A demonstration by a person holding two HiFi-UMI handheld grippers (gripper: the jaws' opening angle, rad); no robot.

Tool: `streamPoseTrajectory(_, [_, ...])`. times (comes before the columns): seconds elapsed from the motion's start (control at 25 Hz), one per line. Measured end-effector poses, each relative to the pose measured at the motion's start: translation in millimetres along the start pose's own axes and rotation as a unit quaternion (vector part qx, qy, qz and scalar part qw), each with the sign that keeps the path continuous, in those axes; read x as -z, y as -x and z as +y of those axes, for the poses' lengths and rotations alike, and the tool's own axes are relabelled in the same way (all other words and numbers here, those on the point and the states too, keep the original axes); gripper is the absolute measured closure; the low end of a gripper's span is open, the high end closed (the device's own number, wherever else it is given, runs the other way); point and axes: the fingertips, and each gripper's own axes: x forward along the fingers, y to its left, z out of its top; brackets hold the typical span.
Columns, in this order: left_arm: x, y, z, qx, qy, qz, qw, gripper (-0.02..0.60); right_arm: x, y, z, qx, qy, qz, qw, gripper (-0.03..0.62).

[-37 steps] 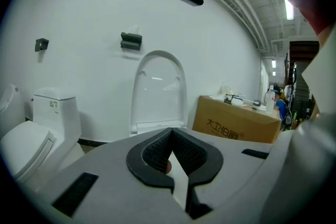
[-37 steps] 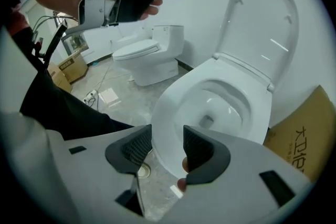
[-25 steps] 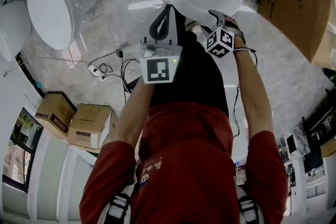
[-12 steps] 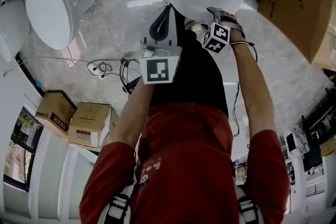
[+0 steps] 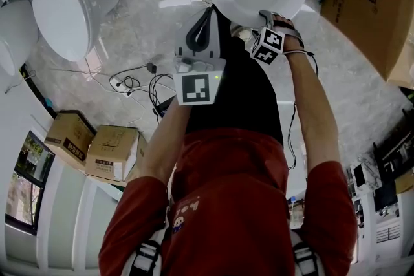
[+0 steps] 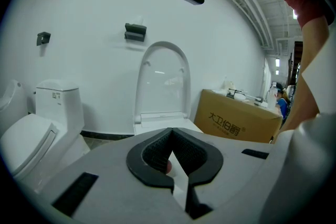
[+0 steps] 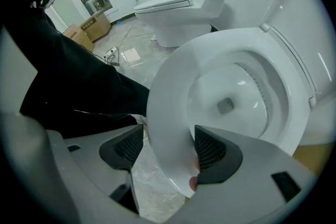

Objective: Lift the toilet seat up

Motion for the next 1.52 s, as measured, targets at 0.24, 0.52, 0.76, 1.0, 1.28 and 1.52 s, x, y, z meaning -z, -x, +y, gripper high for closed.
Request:
streamPoseTrajectory(0.24, [4.4, 3.1, 3.1, -0.004, 0.003, 0.005, 1.0, 0.572, 0.8, -7.1, -3.4, -0.002, 0.026, 0.018, 0.999, 0.332])
streamPoseTrajectory(0.52, [3.8, 1.4, 6.7, -0.005, -0.001, 0.006, 1.0, 0.572, -3.5, -11.0, -1.6, -0.032, 0.059, 0.038, 0.997, 0.332])
streamPoseTrajectory(0.76, [0.1, -1.5, 2.4, -0.002, -0.001, 0.006, 1.0, 0.572, -3.1, -10.4, -0.1, -0.035, 0.063, 0.049, 0.996, 0.332])
streamPoseTrajectory(1.0, [-9.7, -2.8, 0.9, 0.001, -0.005, -0.001, 1.0, 0.572, -4.9, -3.3, -1.1, -0.032, 0.066, 0.048, 0.996, 0.332])
streamPoseTrajectory(1.28, [-27.8, -2.6, 2.3, 0.007, -0.018, -0.012, 0.9997, 0.572, -7.8, 12.6, 1.0, -0.03, 0.069, 0.041, 0.996, 0.333])
streamPoseTrajectory(1.52, [-47.8, 1.9, 3.5, 0.006, -0.027, -0.025, 0.9993, 0.572, -9.7, 23.8, 3.7, -0.023, 0.074, 0.041, 0.996, 0.333])
